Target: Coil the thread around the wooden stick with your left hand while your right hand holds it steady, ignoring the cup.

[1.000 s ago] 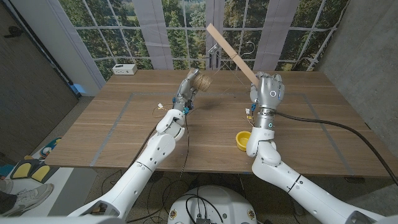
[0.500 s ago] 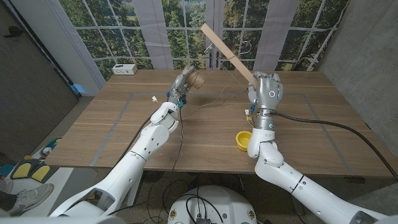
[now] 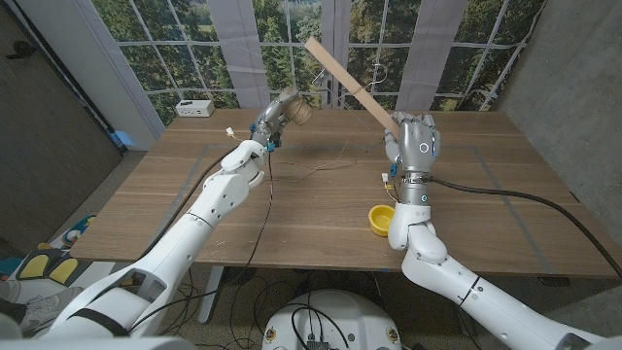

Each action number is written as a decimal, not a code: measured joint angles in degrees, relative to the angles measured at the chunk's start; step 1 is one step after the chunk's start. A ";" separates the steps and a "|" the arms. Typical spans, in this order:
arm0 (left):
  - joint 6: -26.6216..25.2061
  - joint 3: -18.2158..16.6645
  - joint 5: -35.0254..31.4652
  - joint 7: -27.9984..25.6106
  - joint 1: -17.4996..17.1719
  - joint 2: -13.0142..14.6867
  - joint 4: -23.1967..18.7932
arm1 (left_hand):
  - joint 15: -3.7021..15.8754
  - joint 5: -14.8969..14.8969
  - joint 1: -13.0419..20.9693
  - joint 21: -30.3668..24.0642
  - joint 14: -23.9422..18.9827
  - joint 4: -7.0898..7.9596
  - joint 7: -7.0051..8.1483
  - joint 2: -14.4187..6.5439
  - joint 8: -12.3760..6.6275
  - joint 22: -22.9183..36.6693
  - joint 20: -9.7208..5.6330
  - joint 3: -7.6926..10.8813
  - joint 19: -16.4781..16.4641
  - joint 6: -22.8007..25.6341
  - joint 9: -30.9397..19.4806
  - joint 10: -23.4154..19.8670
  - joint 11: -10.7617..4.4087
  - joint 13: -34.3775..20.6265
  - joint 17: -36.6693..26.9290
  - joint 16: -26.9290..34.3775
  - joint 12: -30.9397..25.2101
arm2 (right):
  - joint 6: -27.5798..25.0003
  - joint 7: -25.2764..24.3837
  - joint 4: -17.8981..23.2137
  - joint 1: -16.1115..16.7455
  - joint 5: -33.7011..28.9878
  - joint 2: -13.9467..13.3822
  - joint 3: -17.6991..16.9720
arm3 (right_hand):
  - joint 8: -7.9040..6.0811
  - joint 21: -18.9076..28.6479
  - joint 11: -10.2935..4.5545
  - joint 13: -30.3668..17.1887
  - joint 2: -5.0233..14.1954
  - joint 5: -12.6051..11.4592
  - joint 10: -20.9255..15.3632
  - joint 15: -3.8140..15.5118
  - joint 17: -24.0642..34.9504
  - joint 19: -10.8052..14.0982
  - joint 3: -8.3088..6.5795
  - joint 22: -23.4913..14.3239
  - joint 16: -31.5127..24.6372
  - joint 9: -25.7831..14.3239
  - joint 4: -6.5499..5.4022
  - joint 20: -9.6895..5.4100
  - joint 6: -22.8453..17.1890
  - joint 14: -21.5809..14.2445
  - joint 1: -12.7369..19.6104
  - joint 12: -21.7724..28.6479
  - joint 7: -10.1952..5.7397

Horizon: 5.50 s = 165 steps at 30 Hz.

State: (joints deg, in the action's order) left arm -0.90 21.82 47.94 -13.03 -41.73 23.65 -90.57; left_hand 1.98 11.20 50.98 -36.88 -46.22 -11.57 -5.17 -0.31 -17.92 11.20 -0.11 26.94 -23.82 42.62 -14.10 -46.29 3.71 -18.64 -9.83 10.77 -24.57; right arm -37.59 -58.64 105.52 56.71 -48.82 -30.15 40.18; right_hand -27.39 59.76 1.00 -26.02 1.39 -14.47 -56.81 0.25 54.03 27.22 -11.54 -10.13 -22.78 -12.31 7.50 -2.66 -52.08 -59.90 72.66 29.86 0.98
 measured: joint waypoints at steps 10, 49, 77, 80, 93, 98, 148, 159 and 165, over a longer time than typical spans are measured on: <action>-5.24 0.17 -0.28 2.29 5.33 3.38 1.01 | -0.01 0.00 0.00 -0.22 -0.01 -0.21 -0.01 0.00 0.08 0.00 0.00 0.21 0.00 0.01 -0.01 -0.19 0.19 0.57 -0.03 0.00 0.17 | 0.43 1.35 0.15 0.06 -2.89 -0.67 0.76 | 0.15 0.09 0.00 -0.13 0.05 -1.96 0.00 0.07 0.38 0.00 0.01 0.00 0.31 0.00 -0.01 0.00 0.00 -0.06 -0.05 -0.18 0.00; -22.42 1.86 -1.48 15.60 20.79 11.38 1.01 | -0.03 -0.41 0.00 -0.85 -0.03 -0.45 -0.18 0.00 0.92 0.01 0.64 0.45 0.62 0.19 0.11 -0.50 0.09 1.35 -0.03 0.05 1.05 | 1.63 5.69 -3.99 -3.15 -11.56 -0.82 5.60 | 0.15 0.53 0.00 -0.55 0.05 -1.97 0.00 0.09 1.17 -0.62 0.09 0.00 1.09 0.00 -0.09 0.00 0.11 -0.05 -0.05 -0.59 -0.11; -36.64 10.86 -12.87 24.63 36.75 19.11 -8.11 | -0.04 -0.41 0.00 -1.06 -0.04 -0.62 -0.39 0.00 1.40 0.01 2.24 0.62 2.68 0.39 -0.62 -0.50 0.09 0.05 -0.03 0.05 0.61 | 1.52 6.48 -9.23 -6.03 -9.33 0.18 7.02 | 0.42 0.84 0.00 -0.65 0.05 -2.16 0.00 0.10 1.64 -1.25 0.18 0.00 1.52 0.00 -0.15 0.01 0.11 -0.04 -0.05 -0.90 -0.11; -37.43 11.44 -14.42 26.57 37.76 19.90 -9.50 | -0.04 -0.41 0.00 -1.06 -0.04 -0.62 -0.39 0.00 1.41 0.01 2.44 0.62 3.08 0.40 -0.69 -0.50 0.09 -0.13 -0.03 0.05 0.61 | 1.42 6.37 -9.53 -6.14 -8.85 0.19 7.02 | 0.43 0.84 0.00 -0.65 0.05 -2.19 0.00 0.11 1.64 -1.25 0.24 0.00 1.63 0.00 -0.10 0.01 0.11 -0.04 -0.05 -0.91 -0.11; -37.63 12.53 -15.47 28.85 39.93 21.91 -14.12 | -0.23 -0.41 0.00 -1.05 -0.23 -0.62 -0.50 0.00 1.64 0.01 2.44 0.62 3.07 0.51 -0.95 -0.50 0.09 -0.92 -0.03 0.28 0.37 | 1.47 5.20 -9.82 -6.25 -7.54 0.20 7.01 | 0.66 1.06 0.00 -0.70 0.05 -3.19 0.00 -0.04 1.83 -1.24 0.54 0.00 1.96 -0.01 -0.09 0.01 0.11 -0.19 -0.05 -1.13 -0.11; -36.65 12.83 -17.19 35.85 40.40 22.34 -15.60 | -0.23 -0.41 0.00 -1.05 -0.23 -0.62 -0.51 0.00 1.80 -0.29 2.44 0.62 3.07 0.52 -1.13 -0.50 0.09 -1.23 -0.03 0.28 0.38 | 1.36 5.06 -10.10 -6.55 -7.28 0.14 6.99 | 0.88 1.06 0.00 -0.70 0.05 -3.20 0.00 -0.03 1.83 -1.24 0.54 0.00 2.17 -0.01 -0.09 0.01 0.11 -0.19 -0.05 -1.26 -0.11; -25.92 7.03 -10.00 46.35 25.42 26.92 -18.78 | -0.54 -0.41 0.00 -1.27 -0.54 -0.57 -0.71 0.00 2.02 -0.26 2.46 0.57 3.69 0.72 -2.02 -0.50 0.09 -3.55 -0.03 0.51 -0.27 | -3.60 -1.33 -7.62 -4.61 1.88 4.25 1.50 | 0.84 1.04 0.02 -0.64 0.05 -3.50 -0.62 -0.05 2.45 -1.95 0.62 0.27 3.27 -0.01 -0.18 -0.10 -0.02 -0.62 -0.05 -2.09 0.02; -22.75 6.97 -7.30 47.33 22.20 24.63 -12.63 | -0.54 -0.51 0.00 -1.27 -0.54 -0.59 -0.71 0.00 2.03 -0.26 2.46 0.59 3.69 0.72 -2.01 -0.50 0.09 -3.59 -0.03 0.50 -0.26 | 0.23 -4.09 -7.12 -4.36 3.91 4.82 0.18 | 0.84 1.04 0.02 -0.96 0.05 -3.47 -0.62 -0.04 2.44 -1.95 0.63 0.27 3.28 -0.01 -0.18 -0.10 -0.02 -0.61 -0.05 -1.88 0.01; -22.75 7.20 -7.30 47.33 20.74 23.53 -9.96 | -0.65 -0.63 0.00 -1.27 -0.65 -0.61 -0.72 0.00 2.08 -0.26 2.46 0.60 3.68 0.73 -2.01 -0.50 0.09 -3.59 -0.03 0.49 -0.22 | 2.45 -4.64 -7.12 -4.36 4.36 4.82 0.18 | 0.87 1.03 0.02 -0.96 0.05 -3.42 -0.62 -0.03 2.58 -1.94 0.63 0.27 3.41 -0.01 -0.18 -0.10 -0.01 -0.61 -0.05 -1.88 0.01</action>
State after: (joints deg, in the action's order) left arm -23.66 29.02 40.64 34.30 -20.99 47.18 -100.53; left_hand 1.34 10.58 50.98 -38.15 -46.87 -12.17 -5.89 -0.31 -15.84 10.94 2.35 27.54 -20.14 43.34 -16.11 -46.79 3.80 -22.23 -9.86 11.26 -24.79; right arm -35.14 -63.28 98.40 52.35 -44.46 -25.33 40.36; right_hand -26.53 60.79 1.02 -26.98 1.45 -17.90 -57.43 0.22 56.62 25.28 -10.91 -9.87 -19.38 -12.32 7.32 -2.76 -52.09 -60.51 72.61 27.98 0.99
